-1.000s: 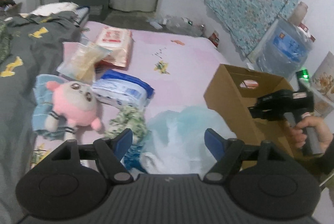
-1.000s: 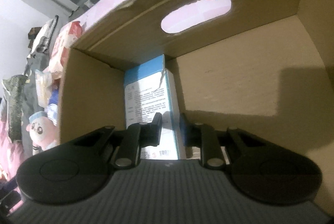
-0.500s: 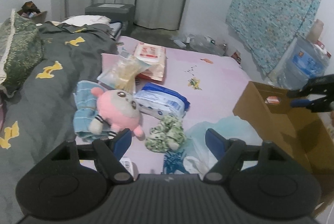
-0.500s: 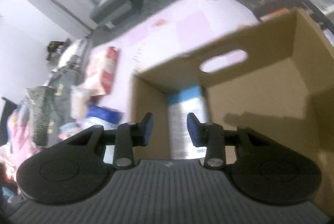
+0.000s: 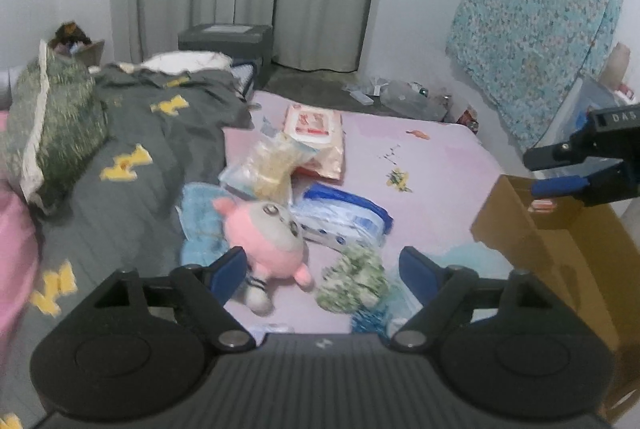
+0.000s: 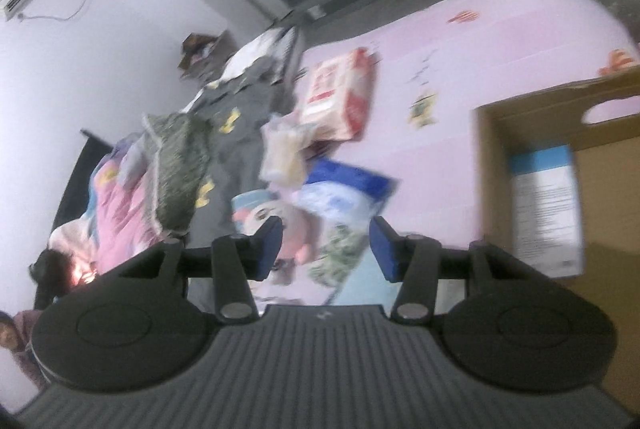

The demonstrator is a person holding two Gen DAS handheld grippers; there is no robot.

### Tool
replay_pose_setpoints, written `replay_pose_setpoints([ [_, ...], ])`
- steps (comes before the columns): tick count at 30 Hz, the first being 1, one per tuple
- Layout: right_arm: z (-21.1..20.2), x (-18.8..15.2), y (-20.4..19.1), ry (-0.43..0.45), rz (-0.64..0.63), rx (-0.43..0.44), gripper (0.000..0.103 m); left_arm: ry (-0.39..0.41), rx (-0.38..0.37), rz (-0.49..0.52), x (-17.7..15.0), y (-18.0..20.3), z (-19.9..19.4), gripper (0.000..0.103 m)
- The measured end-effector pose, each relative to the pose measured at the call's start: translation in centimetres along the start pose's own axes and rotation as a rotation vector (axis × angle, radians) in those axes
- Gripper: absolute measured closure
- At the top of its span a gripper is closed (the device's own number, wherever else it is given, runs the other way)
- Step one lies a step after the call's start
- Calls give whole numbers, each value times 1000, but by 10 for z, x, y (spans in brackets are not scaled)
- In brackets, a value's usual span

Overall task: Organize soft objects
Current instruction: 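Move the right gripper back to the bed and grasp the clear noodle bag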

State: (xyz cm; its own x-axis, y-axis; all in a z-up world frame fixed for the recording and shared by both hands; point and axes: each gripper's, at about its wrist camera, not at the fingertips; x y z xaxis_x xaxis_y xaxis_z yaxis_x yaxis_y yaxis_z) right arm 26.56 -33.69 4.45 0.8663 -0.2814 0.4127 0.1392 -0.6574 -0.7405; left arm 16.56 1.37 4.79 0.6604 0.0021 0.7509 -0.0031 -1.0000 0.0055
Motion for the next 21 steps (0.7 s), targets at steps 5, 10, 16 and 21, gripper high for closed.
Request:
replay_pose_setpoints([
  [5,32,5,-23,-58,26,21,53,33,35,47,20,-7,2,12],
  [10,68,16,-39,-98,37,20,50,22,45,82,39,-15,15,11],
  [16,119,37,-57,-139,61,4,48,-17,11,85,69,-32,44,11],
  [21,169,60,-65,-167,79,-36,44,-76,-23,76,91,-54,89,11],
])
Point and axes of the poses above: each gripper's, at about its wrist camera, not at the fingertips, and z roughly the way its jaws point, y to its right, x to its top, and after that the axes turned 7 degrees about x, right-handed
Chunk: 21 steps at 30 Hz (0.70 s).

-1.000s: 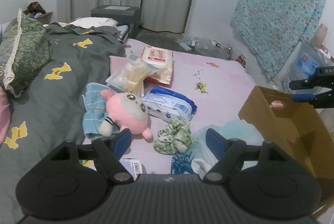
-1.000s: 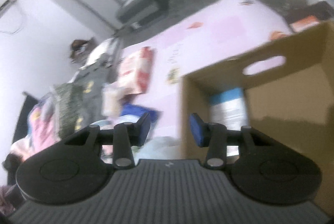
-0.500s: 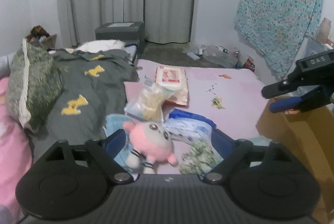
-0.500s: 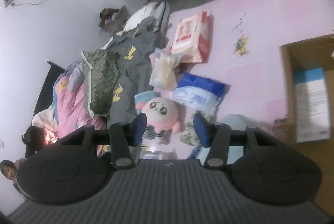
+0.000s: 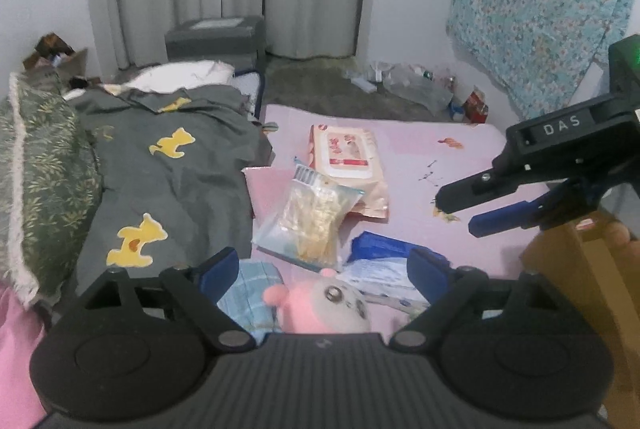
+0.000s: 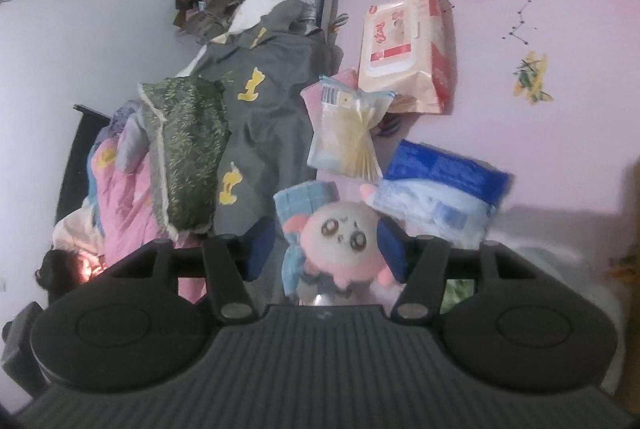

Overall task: Organize soft objects
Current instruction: 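Move the right gripper back to the bed and grasp the clear noodle bag, then carry the noodle bag with the right gripper into the cardboard box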

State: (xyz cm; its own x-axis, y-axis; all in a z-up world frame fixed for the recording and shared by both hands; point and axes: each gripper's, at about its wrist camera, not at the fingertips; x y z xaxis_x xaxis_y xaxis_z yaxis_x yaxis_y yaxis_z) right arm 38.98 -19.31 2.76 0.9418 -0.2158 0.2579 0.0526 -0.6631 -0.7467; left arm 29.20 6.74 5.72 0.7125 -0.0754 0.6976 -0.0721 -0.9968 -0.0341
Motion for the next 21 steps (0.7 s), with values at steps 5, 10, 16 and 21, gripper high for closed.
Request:
replay_pose_setpoints([
  [5,54,31,6,-27,30,-41,42,-51,-16,38,18,-11,52,13],
  [10,112,60,27,-51,91,-54,42,-108,6,87,28,-7,107,34],
  [16,160,82,52,-59,162,-46,42,-179,-12,85,37,-8,160,40],
  [21,184,87,68,-76,191,-60,42,-267,-21,112,43,-6,195,39],
])
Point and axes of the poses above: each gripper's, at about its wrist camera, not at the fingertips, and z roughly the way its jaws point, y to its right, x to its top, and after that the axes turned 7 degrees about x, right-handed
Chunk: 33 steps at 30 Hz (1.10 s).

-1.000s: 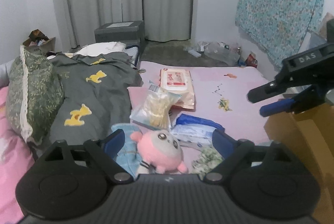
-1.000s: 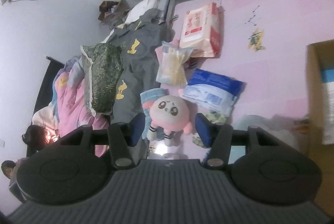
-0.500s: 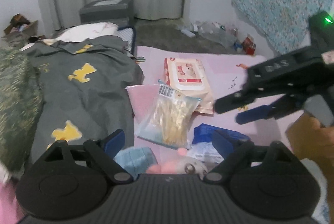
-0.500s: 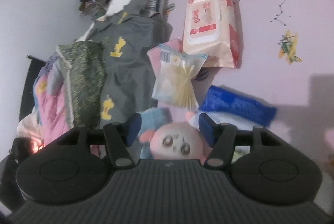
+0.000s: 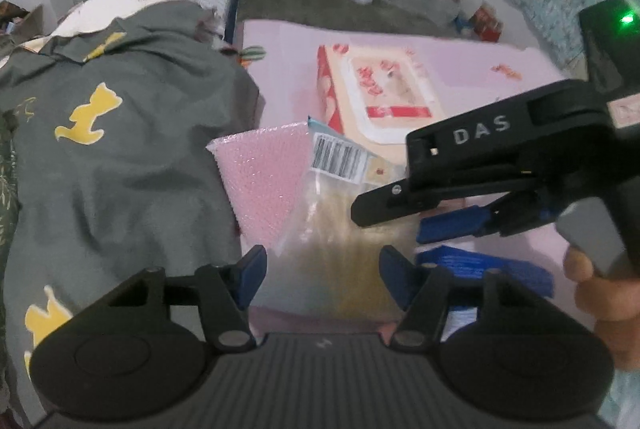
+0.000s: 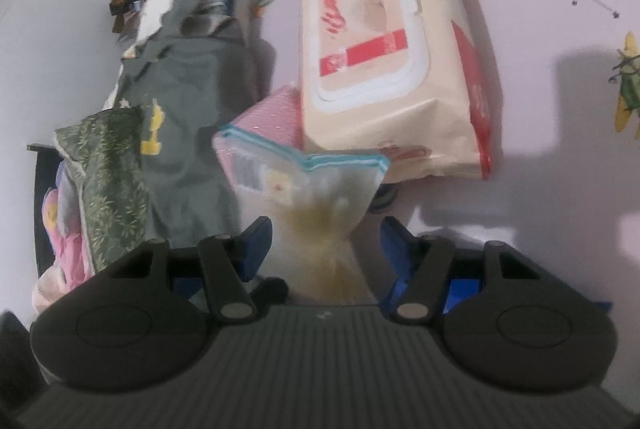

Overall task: Organize soft objects
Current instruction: 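Carry the noodle bag with the right gripper into the cardboard box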

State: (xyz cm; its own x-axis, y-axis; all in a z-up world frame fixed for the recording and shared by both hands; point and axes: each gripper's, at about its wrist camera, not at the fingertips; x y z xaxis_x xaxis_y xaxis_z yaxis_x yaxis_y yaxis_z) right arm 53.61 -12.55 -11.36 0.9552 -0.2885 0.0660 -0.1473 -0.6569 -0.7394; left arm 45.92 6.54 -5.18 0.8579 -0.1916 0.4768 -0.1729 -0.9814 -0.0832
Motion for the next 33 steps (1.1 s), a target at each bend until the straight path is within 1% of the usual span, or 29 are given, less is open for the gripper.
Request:
replay_pose_setpoints([
  [3,6,5,5,7,16,40,43,-14,-1,-6,4,-1,11,35],
  [5,8,5,4,26,0,53,45,-21,-34,-38,6,-4,15,35],
  [7,10,4,3,36,-15,65,51,-19,-45,-56,7,-4,16,35],
  [9,9,3,0,48,-31,61,53,-9,-47,-65,8,-2,15,37],
  [11,8,2,-2,53,-39,61,58,-8,-56,-78,10,-1,11,43],
  [13,5,1,-4,55,-33,70,63,-11,-53,-85,12,2,7,43],
  [16,-2,-1,-10,67,-40,83,68,0,-41,-89,14,4,0,45],
  [18,-7,-2,-15,75,-48,91,69,2,-31,-98,16,6,-7,47],
  [21,-19,-6,-20,91,-54,110,71,21,-23,-107,18,8,-24,48],
  [24,-37,-13,-31,112,-72,130,73,54,-25,-108,20,13,-50,49],
  [29,-80,-28,-52,155,-114,177,74,118,4,-118,17,26,-101,49],
  [33,-122,-49,-63,189,-159,212,75,164,8,-121,11,43,-145,49],
])
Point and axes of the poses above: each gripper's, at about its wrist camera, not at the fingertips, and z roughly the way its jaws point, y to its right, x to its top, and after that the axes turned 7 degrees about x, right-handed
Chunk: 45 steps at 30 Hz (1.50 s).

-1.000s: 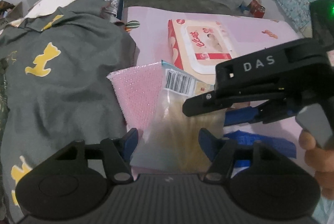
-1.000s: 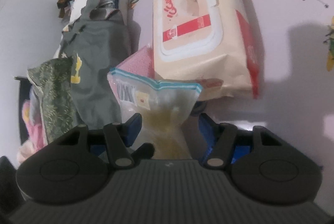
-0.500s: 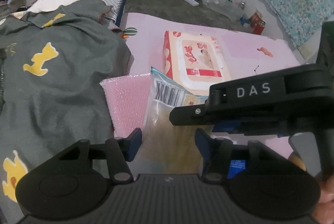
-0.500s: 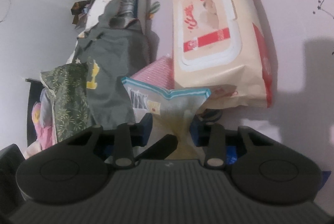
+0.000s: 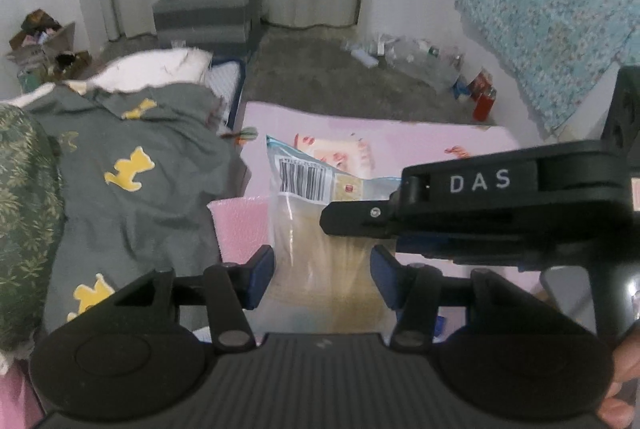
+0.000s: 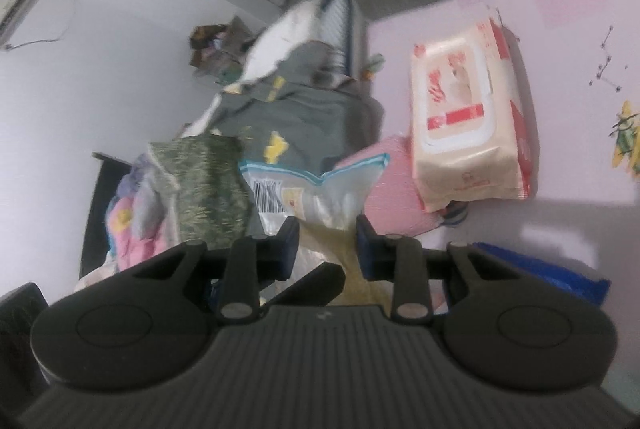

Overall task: Organize soft objects
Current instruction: 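Carry the noodle bag with the right gripper into the cardboard box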

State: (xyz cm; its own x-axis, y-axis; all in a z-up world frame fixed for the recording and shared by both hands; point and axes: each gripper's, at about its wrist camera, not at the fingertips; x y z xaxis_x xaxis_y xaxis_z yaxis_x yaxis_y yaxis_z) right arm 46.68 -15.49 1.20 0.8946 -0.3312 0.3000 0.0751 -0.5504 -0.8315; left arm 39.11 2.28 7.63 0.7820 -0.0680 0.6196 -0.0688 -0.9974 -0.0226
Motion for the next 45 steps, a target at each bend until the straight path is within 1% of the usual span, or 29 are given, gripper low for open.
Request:
replay_pose_setpoints([
  [4,-48,-12,-11,25,-18,32,75,36,-12,17,-7,24,-40,49],
  [9,-118,-33,-11,67,-28,59,75,75,-42,50,-23,71,-85,49],
  [11,-152,-42,-7,91,-29,59,75,83,-70,70,-29,96,-100,49],
  [14,-207,-55,7,140,-28,39,75,80,-134,108,-36,138,-114,49],
  [17,-261,-66,31,191,-6,6,75,58,-210,154,-45,184,-120,49],
  [21,-333,-83,74,259,46,-57,75,18,-295,237,-60,249,-111,48],
  [23,-361,-91,99,281,78,-94,75,-12,-327,276,-70,284,-102,48],
  [26,-392,-99,138,297,134,-154,75,-63,-359,322,-85,328,-85,47],
  [28,-402,-104,161,296,167,-197,75,-104,-371,346,-93,353,-67,46],
  [31,-407,-105,194,274,205,-258,75,-153,-375,360,-107,378,-44,46],
  [34,-397,-99,220,236,203,-311,74,-195,-358,371,-114,393,-15,42],
  [35,-392,-96,228,217,201,-322,74,-212,-350,376,-115,395,-5,39],
  [37,-379,-89,248,183,199,-355,73,-246,-318,397,-119,400,13,37],
  [39,-362,-78,262,133,187,-377,73,-259,-280,408,-120,399,26,36],
  [41,-354,-74,278,145,207,-403,73,-263,-270,385,-116,390,33,34],
  [43,-351,-71,285,155,205,-385,73,-262,-284,358,-111,380,33,34],
  [45,-352,-69,288,173,206,-379,73,-243,-291,348,-104,373,28,33],
])
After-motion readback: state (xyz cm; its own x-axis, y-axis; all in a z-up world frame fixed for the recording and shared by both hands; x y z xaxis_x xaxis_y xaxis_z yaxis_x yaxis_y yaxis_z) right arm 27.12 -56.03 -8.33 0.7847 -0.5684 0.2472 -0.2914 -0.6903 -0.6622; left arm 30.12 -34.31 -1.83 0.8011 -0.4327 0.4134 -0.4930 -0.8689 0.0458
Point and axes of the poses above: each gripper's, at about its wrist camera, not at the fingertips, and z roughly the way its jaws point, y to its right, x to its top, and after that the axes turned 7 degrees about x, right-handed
